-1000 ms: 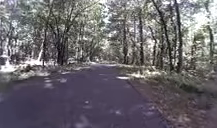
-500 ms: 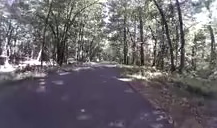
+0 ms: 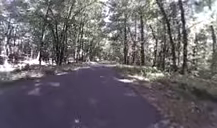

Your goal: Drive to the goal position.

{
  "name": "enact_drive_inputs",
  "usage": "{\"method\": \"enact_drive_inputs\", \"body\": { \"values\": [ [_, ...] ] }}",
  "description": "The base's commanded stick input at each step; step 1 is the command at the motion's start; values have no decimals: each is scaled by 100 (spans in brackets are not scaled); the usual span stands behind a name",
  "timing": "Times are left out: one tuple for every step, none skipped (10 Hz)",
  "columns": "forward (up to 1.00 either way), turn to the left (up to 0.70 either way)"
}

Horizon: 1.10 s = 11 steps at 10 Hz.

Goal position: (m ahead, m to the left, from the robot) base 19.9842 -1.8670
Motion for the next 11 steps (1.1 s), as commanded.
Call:
{"method": "enact_drive_inputs", "body": {
  "values": [
    [45,0],
    [45,0],
    [45,0],
    [45,0],
    [45,0],
    [45,0],
    [45,0],
    [45,0],
    [45,0],
    [45,0],
    [45,0]
  ]
}}
